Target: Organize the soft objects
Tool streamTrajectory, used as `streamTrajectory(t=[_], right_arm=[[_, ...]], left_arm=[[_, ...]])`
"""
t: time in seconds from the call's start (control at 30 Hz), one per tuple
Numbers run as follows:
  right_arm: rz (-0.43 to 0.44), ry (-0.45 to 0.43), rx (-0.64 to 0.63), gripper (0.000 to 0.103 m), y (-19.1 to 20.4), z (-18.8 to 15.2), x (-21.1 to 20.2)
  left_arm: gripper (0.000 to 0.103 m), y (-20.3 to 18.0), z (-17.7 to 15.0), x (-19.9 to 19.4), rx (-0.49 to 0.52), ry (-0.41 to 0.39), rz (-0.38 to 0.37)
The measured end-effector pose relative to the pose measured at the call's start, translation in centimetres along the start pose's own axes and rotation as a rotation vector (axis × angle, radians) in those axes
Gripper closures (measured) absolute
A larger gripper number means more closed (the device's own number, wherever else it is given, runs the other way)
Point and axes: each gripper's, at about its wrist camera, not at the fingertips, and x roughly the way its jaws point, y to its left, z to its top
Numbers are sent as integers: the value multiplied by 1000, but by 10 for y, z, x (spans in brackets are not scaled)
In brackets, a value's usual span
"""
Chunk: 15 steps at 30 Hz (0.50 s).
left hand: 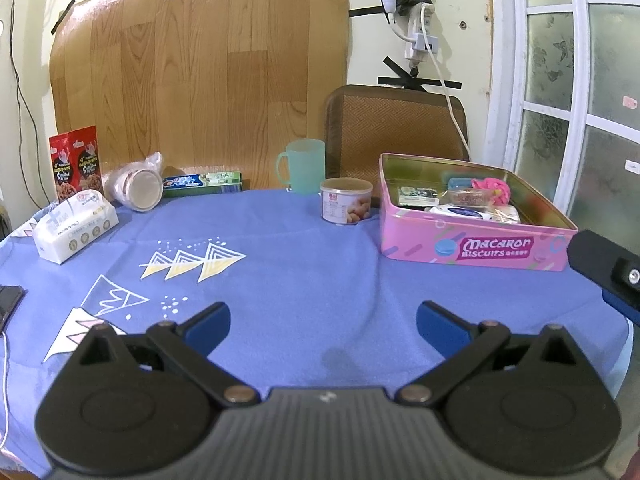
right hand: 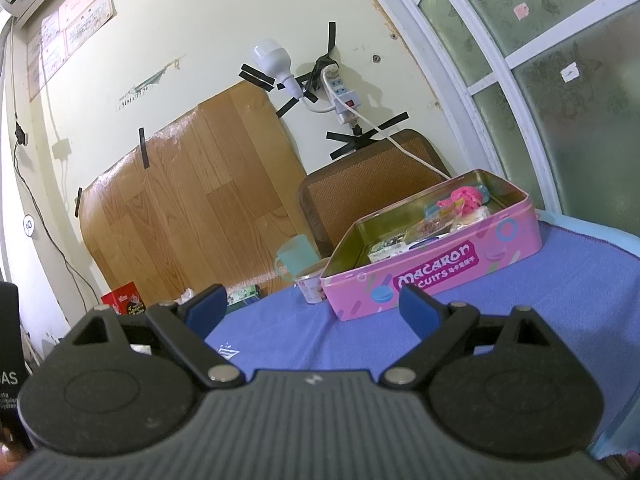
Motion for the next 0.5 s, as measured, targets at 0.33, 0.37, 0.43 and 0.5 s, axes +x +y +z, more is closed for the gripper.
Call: streamTrajectory(t=[0.33, 0.37, 0.43, 0.5], right_arm=[[0, 1, -1, 8, 0, 0, 1], [0, 1, -1, 8, 0, 0, 1], [1, 2, -1, 8, -1, 0, 1], [1, 1, -1, 8, -1, 0, 1]], left_arm=[[0, 1, 0, 1, 1, 0, 2], [0, 1, 0, 1, 2, 0, 3], [0, 0, 0, 1, 4, -1, 4], [0, 0, 0, 0, 5, -2, 6]])
